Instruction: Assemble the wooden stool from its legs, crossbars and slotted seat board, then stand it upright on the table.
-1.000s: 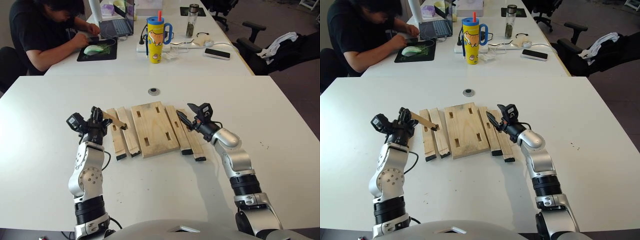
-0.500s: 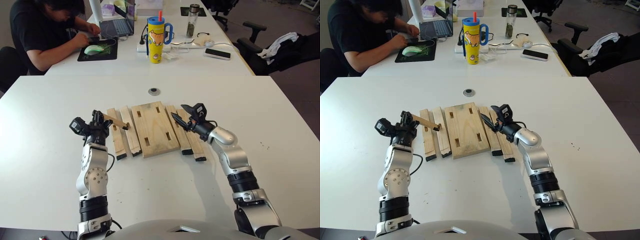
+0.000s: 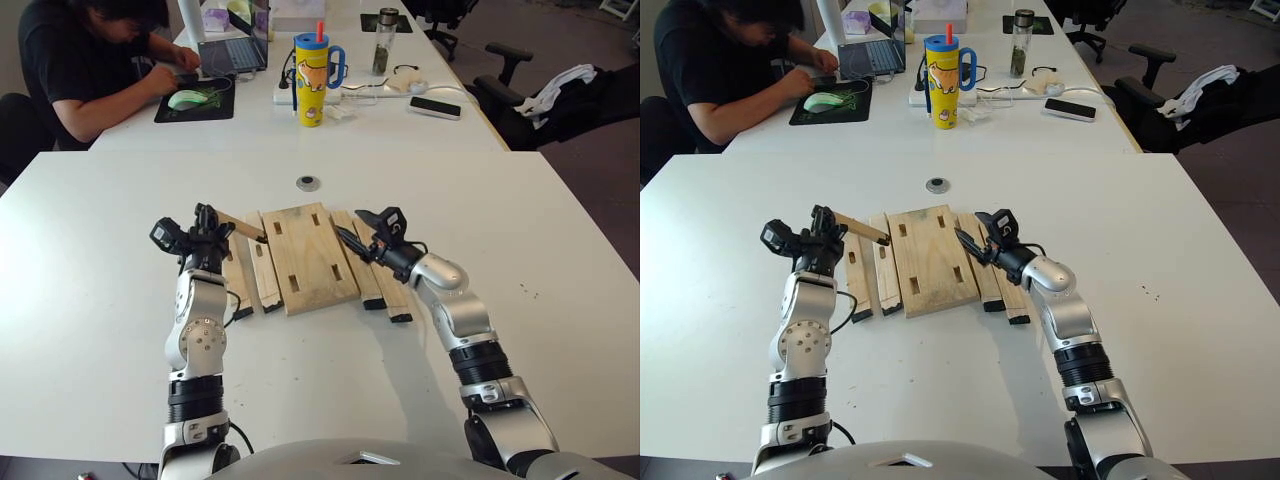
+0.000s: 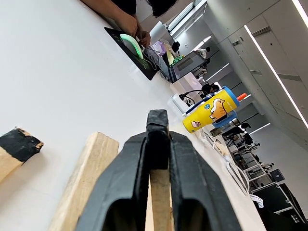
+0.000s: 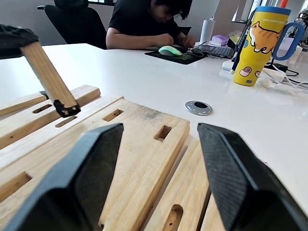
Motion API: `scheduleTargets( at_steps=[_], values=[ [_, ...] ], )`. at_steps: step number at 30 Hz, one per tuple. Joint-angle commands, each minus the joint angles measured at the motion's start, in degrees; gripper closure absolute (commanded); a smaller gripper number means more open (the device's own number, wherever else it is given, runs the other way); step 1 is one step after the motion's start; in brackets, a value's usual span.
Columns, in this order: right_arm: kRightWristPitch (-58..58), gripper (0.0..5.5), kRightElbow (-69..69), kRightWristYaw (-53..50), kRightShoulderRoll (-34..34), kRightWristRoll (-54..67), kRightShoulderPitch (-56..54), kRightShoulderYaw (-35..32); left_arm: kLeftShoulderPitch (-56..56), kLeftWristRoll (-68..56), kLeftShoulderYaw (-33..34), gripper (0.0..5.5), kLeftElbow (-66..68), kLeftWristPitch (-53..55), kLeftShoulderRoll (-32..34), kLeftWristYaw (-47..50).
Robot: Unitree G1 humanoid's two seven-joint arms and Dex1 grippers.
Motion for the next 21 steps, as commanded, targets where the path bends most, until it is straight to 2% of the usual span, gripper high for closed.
scheduleTargets(
  at_steps=[1, 12, 21],
  values=[
    [0.50, 2.63, 0.16, 0.02, -0.22, -0.56, -0.68, -0.13, 1.70, 1.24, -0.41, 5.07, 0.84, -1.02, -6.29, 1.55],
    [0.64, 2.63, 0.00, -0.19, -0.12, -0.68, -0.54, 0.09, 3.27, 4.89, -2.09, 5.07, 1.52, -0.21, -4.87, 3.60],
    [0.82, 2.63, -1.29, -1.22, 0.03, -1.08, 0.93, 0.21, 6.17, 17.16, -4.44, 5.07, -1.51, 6.78, 1.22, 9.12]
  ],
)
